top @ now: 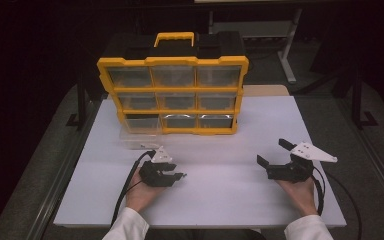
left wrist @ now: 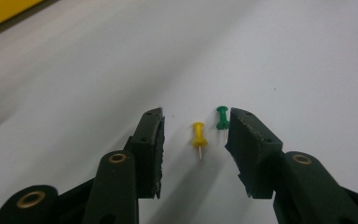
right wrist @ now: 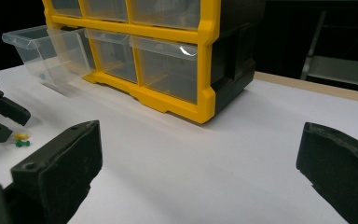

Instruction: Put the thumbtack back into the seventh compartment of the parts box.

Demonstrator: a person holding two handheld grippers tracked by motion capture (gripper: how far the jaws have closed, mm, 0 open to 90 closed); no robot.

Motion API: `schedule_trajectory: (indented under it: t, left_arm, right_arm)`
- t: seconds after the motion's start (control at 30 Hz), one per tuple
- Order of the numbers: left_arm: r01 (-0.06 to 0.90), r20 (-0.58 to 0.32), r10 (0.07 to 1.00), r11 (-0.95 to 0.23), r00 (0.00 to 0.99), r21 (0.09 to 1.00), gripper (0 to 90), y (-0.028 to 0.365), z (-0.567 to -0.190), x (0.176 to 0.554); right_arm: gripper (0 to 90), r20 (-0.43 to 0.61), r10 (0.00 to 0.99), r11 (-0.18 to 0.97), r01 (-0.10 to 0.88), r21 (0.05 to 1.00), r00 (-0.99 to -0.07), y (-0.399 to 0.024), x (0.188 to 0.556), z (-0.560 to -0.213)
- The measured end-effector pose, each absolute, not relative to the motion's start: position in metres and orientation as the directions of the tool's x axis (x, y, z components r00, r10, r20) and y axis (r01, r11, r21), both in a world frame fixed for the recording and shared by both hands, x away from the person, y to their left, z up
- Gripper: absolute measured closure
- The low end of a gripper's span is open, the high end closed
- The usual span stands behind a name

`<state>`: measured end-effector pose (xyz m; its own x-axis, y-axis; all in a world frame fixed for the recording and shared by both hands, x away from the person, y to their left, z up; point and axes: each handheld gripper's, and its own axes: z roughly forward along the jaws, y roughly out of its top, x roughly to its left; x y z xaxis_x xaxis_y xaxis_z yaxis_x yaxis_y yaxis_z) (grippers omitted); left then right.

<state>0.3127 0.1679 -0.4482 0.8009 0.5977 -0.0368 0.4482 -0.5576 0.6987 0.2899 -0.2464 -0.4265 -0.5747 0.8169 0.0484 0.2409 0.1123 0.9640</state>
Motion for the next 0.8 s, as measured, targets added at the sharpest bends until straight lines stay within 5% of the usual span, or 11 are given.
schedule_trajectory:
  t: [0.5,0.8]
  left_arm:
    - [0.412,0.012,0.569,-0.610,0.822,0.676,82.2,0.1599,-0.4508,0.3113]
    - [0.410,0.026,0.568,-0.625,0.823,0.665,82.9,0.1586,-0.4485,0.3120]
  right_arm:
    - [0.0,0.042,0.817,0.118,0.237,0.964,-0.575,-0.2454,0.2897,-0.4269]
    - [0.0,0.040,0.817,0.119,0.237,0.964,-0.575,-0.2455,0.2895,-0.4268]
